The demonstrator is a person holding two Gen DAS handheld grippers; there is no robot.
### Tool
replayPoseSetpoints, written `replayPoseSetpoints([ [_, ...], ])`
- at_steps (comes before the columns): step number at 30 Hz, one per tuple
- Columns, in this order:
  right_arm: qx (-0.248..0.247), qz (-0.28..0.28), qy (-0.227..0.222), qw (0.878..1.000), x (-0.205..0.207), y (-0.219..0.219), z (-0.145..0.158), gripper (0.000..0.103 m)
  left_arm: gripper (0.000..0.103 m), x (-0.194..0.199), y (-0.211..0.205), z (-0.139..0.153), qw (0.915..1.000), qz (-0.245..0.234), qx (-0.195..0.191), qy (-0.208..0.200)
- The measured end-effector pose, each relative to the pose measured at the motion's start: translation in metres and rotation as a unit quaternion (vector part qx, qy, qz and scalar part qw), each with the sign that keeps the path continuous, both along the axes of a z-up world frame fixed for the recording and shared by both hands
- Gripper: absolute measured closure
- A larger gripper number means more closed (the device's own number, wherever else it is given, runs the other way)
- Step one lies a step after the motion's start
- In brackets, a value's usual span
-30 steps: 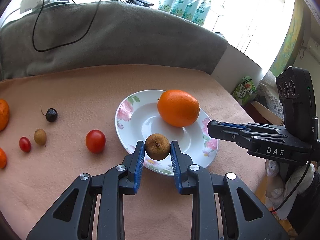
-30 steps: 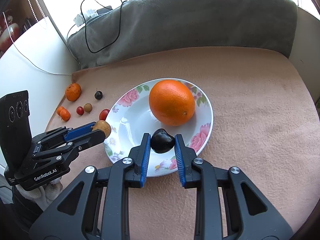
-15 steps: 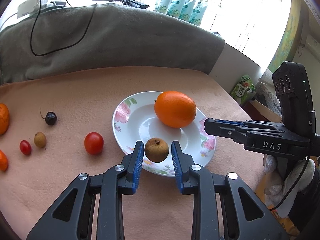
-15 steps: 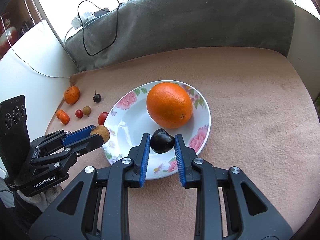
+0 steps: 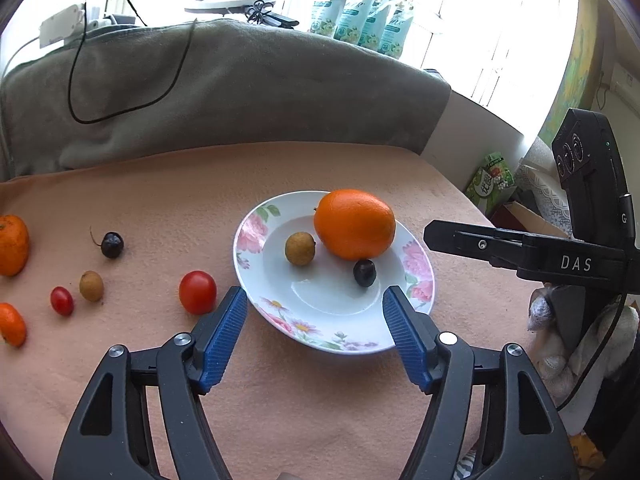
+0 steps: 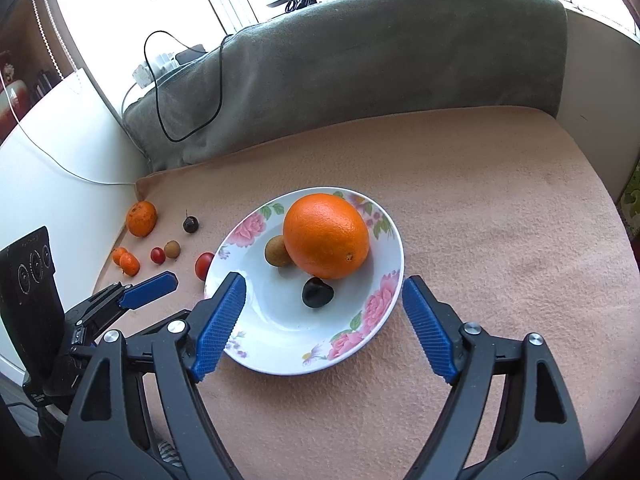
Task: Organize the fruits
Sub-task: 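Move the right gripper toward the large blemished tangerine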
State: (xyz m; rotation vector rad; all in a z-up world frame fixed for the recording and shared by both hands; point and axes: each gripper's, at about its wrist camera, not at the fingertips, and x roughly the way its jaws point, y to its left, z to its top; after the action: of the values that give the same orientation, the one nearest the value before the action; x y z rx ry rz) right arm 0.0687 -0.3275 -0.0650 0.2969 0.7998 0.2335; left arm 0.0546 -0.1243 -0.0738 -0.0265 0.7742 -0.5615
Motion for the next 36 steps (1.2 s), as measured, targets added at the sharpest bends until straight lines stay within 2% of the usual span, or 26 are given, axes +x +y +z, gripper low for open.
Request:
replayPoseSetpoints([
  [2, 0.004, 0.000, 0.002, 1.000, 0.001, 0.000, 0.000, 0.020, 0.033, -0.001, 0.000, 0.001, 1.0000, 0.006, 0.004, -0.004],
  [6, 0.005, 0.002, -0.004, 1.000, 0.002, 0.005, 0.004, 0.020, 0.026, -0.001, 0.005, 0.005, 0.9997, 0.022, 0.008, -0.010],
  [23, 0.008, 0.040, -0.032, 0.999, 0.028, 0.048, 0.028, 0.020, 0.026, 0.000, 0.053, 0.019, 0.9961, 0.083, 0.002, -0.030],
  [36, 0.028, 0.083, -0.042, 0.995, 0.058, 0.101, 0.040, 0.020, 0.026, 0.008, 0.113, 0.024, 0.9885, 0.147, 0.002, -0.033],
])
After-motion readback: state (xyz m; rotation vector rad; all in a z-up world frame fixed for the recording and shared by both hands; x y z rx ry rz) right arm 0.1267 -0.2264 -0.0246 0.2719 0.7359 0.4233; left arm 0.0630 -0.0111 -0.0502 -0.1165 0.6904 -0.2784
